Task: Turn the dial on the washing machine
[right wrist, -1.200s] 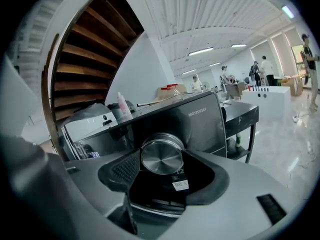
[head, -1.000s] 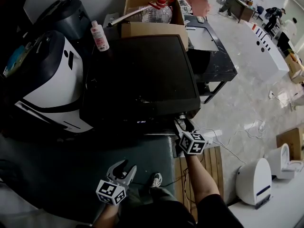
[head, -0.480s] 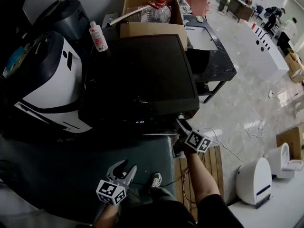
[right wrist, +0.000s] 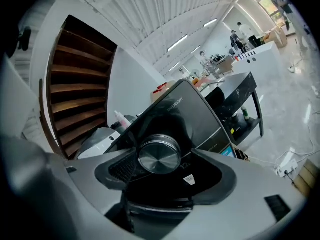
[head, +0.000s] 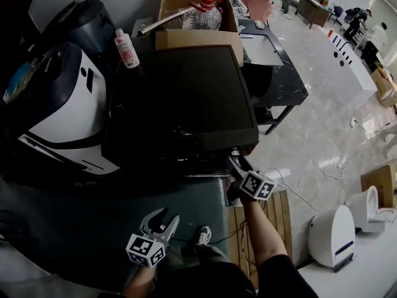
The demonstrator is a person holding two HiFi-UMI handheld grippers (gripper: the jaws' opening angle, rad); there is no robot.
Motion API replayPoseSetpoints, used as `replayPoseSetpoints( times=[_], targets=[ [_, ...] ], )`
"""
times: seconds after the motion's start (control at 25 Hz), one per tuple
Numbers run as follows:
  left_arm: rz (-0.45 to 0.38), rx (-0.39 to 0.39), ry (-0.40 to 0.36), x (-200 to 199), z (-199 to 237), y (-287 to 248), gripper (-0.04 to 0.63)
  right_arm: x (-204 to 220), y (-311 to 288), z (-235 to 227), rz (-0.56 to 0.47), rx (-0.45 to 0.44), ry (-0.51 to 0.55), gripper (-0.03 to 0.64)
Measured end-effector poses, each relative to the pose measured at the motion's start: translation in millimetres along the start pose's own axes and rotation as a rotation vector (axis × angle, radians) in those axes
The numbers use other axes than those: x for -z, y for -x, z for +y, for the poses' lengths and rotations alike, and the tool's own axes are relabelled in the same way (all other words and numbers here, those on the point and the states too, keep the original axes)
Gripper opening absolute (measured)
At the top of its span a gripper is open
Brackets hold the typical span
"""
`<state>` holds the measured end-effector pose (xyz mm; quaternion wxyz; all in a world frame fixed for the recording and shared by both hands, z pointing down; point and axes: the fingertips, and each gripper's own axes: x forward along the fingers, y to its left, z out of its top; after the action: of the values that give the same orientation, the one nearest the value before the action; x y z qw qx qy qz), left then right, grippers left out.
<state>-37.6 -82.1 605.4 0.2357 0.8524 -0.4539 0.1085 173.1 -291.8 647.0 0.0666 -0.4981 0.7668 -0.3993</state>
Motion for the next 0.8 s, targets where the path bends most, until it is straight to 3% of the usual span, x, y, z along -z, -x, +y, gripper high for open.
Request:
replayPoseSetpoints(
  times=[0.2, 0.44, 0.8],
  targets=[
    [-0.011, 0.018, -0.014, -7, -3, -4, 0.153, -2, 14, 5, -0.007, 0.017, 0.064, 0.307],
    [-0.017, 0.037, -0.031, -17, -10, -12, 0.152, -16, 39, 33, -0.043, 0.025, 0.197, 0.240],
    [-0.061, 0.047, -0.057, -41, -16, -20, 0.127, -15, 86, 82, -0.050, -0.007, 0.474, 0.076]
  ],
)
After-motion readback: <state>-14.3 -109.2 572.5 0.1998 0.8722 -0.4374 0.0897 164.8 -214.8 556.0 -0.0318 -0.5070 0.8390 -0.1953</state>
